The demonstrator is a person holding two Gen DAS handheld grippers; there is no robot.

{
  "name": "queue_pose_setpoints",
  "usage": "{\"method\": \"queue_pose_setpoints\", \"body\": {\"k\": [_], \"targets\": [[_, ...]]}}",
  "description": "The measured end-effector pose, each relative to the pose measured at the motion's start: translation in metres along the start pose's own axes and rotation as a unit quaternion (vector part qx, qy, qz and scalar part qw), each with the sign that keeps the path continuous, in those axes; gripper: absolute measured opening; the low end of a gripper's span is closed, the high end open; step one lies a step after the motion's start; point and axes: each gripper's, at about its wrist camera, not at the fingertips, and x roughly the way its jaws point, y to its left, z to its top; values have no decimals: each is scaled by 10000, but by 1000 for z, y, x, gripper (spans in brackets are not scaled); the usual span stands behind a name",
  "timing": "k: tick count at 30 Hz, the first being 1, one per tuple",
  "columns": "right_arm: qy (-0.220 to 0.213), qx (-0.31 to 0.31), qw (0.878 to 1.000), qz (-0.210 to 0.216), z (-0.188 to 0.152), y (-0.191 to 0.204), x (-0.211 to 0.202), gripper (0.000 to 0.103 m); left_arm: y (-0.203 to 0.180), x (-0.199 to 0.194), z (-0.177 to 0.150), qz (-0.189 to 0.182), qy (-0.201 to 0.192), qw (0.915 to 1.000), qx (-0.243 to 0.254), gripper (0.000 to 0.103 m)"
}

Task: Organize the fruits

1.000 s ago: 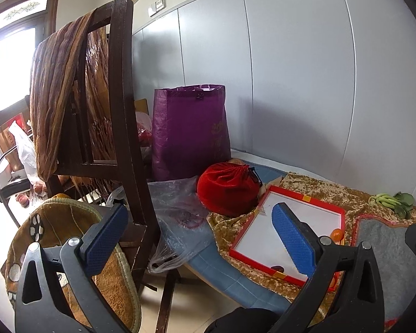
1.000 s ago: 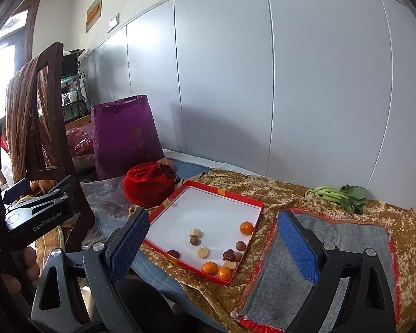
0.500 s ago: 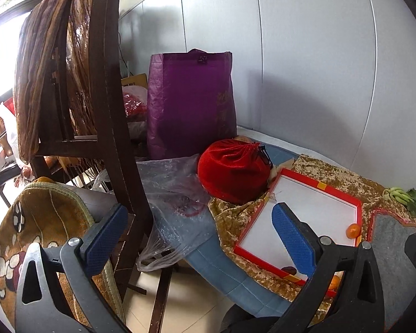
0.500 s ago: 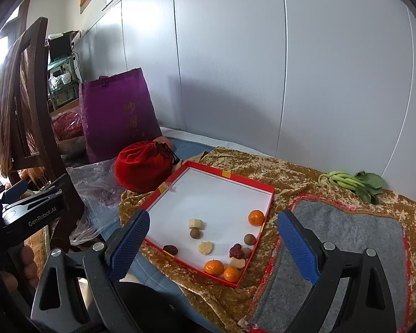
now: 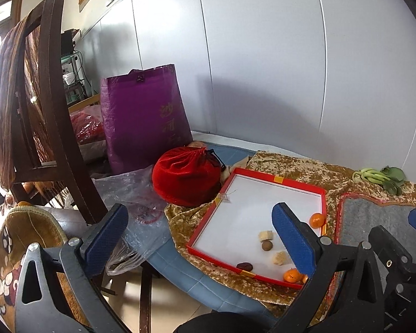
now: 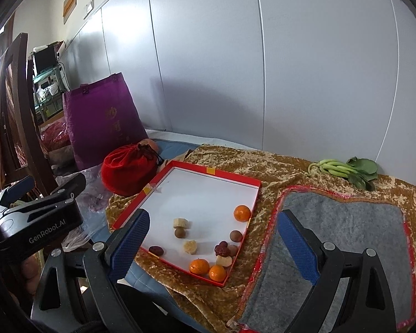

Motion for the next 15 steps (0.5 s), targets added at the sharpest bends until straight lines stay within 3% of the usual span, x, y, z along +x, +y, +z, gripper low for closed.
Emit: {"method": "queue_pose_setpoints", "body": {"k": [15], "targets": [[-311, 75, 9994, 86, 2, -9, -40, 94, 1, -29, 2, 101, -177, 9998, -11, 103]]}}
